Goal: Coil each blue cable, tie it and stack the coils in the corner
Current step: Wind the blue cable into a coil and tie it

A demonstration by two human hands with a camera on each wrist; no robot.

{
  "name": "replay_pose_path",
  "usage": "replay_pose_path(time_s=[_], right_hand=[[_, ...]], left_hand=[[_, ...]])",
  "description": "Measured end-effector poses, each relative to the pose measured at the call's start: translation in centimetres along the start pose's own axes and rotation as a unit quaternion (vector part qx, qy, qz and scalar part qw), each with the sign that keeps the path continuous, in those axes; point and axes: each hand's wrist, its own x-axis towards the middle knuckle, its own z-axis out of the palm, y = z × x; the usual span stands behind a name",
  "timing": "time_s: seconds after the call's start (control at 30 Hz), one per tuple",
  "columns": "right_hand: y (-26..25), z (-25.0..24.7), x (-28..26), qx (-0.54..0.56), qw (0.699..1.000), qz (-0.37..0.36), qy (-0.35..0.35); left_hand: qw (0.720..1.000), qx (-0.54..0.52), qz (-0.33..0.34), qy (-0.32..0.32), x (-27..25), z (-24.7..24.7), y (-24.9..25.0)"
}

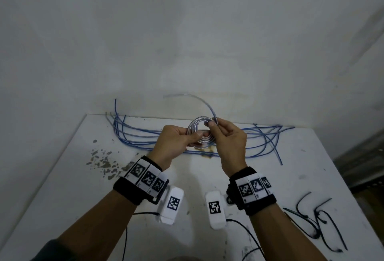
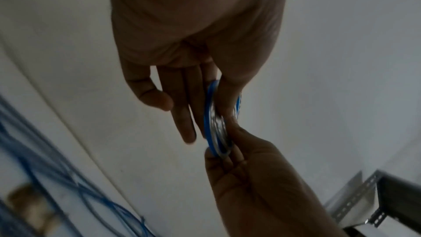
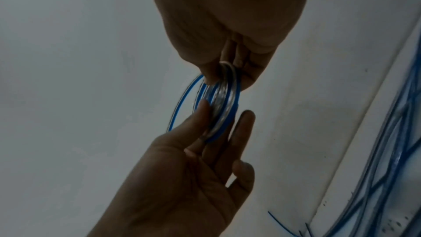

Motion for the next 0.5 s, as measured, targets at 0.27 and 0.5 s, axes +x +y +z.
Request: replay_pose_path(time_s=[0.27,0.5], right_hand=[[-0.3,-0.2,-0.3,0.028,0.995,0.056,-0.082],[-0.6,-0.4,-0.1,0.066,0.988,0.112,-0.088]], left_hand=[[0.988,0.028,0.143,0.056,0.6,-0.9,0.4],[1.0,-0.012,0.022,0.011,1.3,-1.0,1.0]])
